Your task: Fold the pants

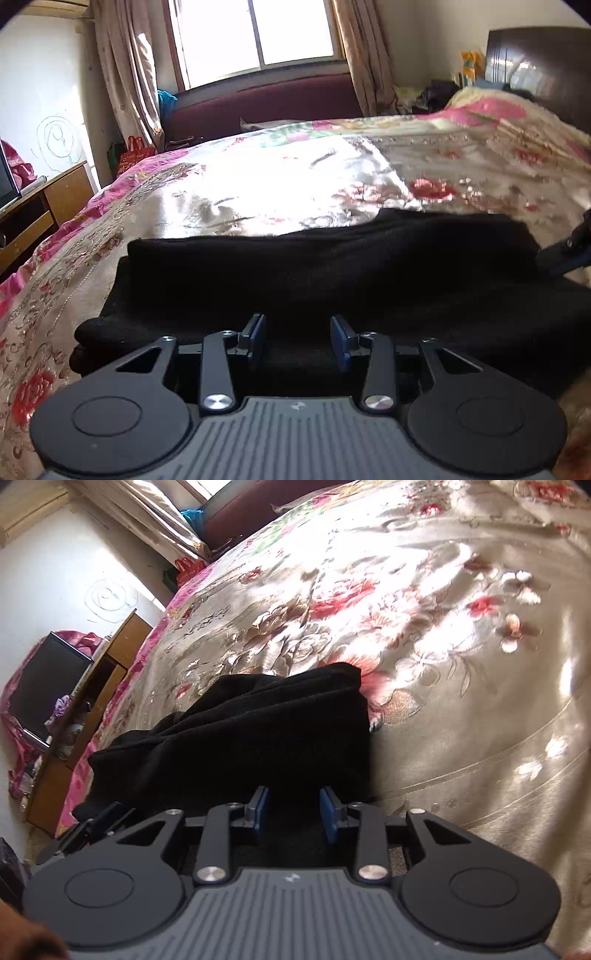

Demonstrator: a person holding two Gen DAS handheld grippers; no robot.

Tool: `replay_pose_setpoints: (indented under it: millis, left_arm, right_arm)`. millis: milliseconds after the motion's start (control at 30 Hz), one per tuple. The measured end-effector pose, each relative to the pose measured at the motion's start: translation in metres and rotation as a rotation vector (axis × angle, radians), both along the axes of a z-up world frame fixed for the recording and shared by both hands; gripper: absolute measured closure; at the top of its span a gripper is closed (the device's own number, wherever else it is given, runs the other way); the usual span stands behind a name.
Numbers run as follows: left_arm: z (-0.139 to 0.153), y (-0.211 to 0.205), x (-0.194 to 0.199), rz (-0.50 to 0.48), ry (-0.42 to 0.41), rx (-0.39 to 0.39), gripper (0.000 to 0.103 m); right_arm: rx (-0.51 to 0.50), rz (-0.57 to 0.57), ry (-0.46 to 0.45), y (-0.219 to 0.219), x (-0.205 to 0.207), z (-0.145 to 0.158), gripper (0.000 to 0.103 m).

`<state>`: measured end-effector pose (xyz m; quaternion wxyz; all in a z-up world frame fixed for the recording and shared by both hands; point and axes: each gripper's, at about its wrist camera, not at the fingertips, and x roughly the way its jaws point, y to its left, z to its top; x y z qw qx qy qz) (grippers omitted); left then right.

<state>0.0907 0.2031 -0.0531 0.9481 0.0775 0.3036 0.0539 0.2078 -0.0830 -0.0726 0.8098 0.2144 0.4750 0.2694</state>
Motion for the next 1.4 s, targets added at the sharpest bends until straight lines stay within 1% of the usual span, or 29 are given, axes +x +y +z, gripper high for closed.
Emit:
replay_pose_setpoints:
  millis: [67, 167, 200, 267, 333, 400, 433, 467, 533, 567, 600, 667, 733, 800, 867, 900, 967, 1000, 1033, 1067, 1100, 1167, 1200, 1267, 1300, 1367, 1400]
  left_arm:
    - [-0.003, -0.003, -0.004, -0.018, 0.01, 0.034, 0.05]
    - [0.001, -0.006, 0.002, -0.038, 0.024, 0.054, 0.047]
    - [0.006, -0.005, 0.005, -0.039, 0.025, 0.057, 0.046]
    - [0.01, -0.002, 0.011, -0.039, 0.029, 0.043, 0.046]
    - [0.012, 0.0, 0.017, -0.033, 0.034, 0.028, 0.046]
    - [0.014, 0.001, 0.019, -0.031, 0.041, 0.03, 0.046]
    - [0.015, 0.0, 0.019, -0.035, 0.042, 0.035, 0.046]
    - [0.016, -0.001, 0.019, -0.043, 0.044, 0.045, 0.046]
    - [0.017, -0.004, 0.02, -0.057, 0.048, 0.067, 0.046]
    - [0.017, -0.006, 0.021, -0.064, 0.05, 0.074, 0.046]
    - [0.016, -0.007, 0.023, -0.07, 0.051, 0.076, 0.046]
    - [0.015, -0.011, 0.026, -0.078, 0.054, 0.081, 0.046]
    - [0.015, -0.015, 0.027, -0.077, 0.054, 0.092, 0.046]
    - [0.014, -0.017, 0.025, -0.086, 0.056, 0.091, 0.046]
    - [0.012, -0.017, 0.025, -0.09, 0.057, 0.095, 0.046]
    - [0.012, -0.018, 0.026, -0.089, 0.059, 0.095, 0.046]
    - [0.011, -0.017, 0.027, -0.085, 0.065, 0.086, 0.046]
    - [0.011, -0.016, 0.028, -0.082, 0.067, 0.078, 0.046]
    - [0.011, -0.016, 0.029, -0.08, 0.069, 0.073, 0.046]
    - [0.011, -0.016, 0.03, -0.077, 0.071, 0.07, 0.046]
    - [0.011, -0.015, 0.03, -0.075, 0.073, 0.069, 0.046]
    - [0.01, -0.015, 0.031, -0.075, 0.076, 0.065, 0.046]
    - [0.009, -0.015, 0.032, -0.074, 0.077, 0.066, 0.046]
    - [0.008, -0.015, 0.033, -0.075, 0.085, 0.074, 0.046]
    - [0.008, -0.016, 0.032, -0.08, 0.084, 0.077, 0.046]
    - [0.008, -0.016, 0.029, -0.098, 0.089, 0.088, 0.045]
    - [0.007, -0.017, 0.029, -0.105, 0.09, 0.09, 0.045]
  right_arm:
    - [0.073, 0.025, -0.01, -0.016, -0.003, -0.006, 0.067]
    - [0.196, 0.024, 0.05, -0.039, -0.001, -0.016, 0.067]
    - [0.243, 0.024, 0.059, -0.043, 0.002, -0.02, 0.064]
    - [0.311, 0.028, 0.079, -0.041, 0.012, -0.032, 0.065]
    - [0.365, 0.033, 0.12, -0.032, 0.028, -0.048, 0.066]
    - [0.37, 0.051, 0.124, -0.037, 0.034, -0.049, 0.073]
    - [0.36, 0.055, 0.128, -0.044, 0.033, -0.044, 0.073]
    - [0.341, 0.061, 0.114, -0.052, 0.03, -0.037, 0.07]
    - [0.262, 0.065, 0.061, -0.062, 0.026, -0.024, 0.066]
    - [0.237, 0.073, 0.044, -0.063, 0.026, -0.021, 0.063]
    - [0.236, 0.085, 0.045, -0.062, 0.03, -0.023, 0.063]
    - [0.271, 0.085, 0.092, -0.054, 0.037, -0.037, 0.062]
    - [0.264, 0.096, 0.078, -0.052, 0.035, -0.042, 0.064]
    - [0.276, 0.101, 0.104, -0.066, 0.031, -0.043, 0.069]
    - [0.302, 0.094, 0.127, -0.077, 0.032, -0.045, 0.07]
    - [0.303, 0.095, 0.124, -0.08, 0.034, -0.045, 0.07]
    - [0.303, 0.098, 0.088, -0.075, 0.043, -0.045, 0.068]
    - [0.325, 0.103, 0.079, -0.07, 0.05, -0.047, 0.068]
    - [0.355, 0.116, 0.086, -0.063, 0.057, -0.05, 0.067]
    - [0.388, 0.14, 0.103, -0.054, 0.064, -0.054, 0.063]
    - [0.405, 0.163, 0.105, -0.048, 0.068, -0.056, 0.064]
    - [0.416, 0.167, 0.116, -0.036, 0.075, -0.061, 0.064]
    - [0.42, 0.174, 0.119, -0.031, 0.076, -0.061, 0.062]
    - [0.409, 0.214, 0.105, -0.036, 0.071, -0.053, 0.062]
    - [0.417, 0.215, 0.121, -0.044, 0.065, -0.051, 0.062]
    - [0.465, 0.228, 0.123, -0.06, 0.055, -0.048, 0.062]
    - [0.476, 0.234, 0.113, -0.06, 0.055, -0.048, 0.061]
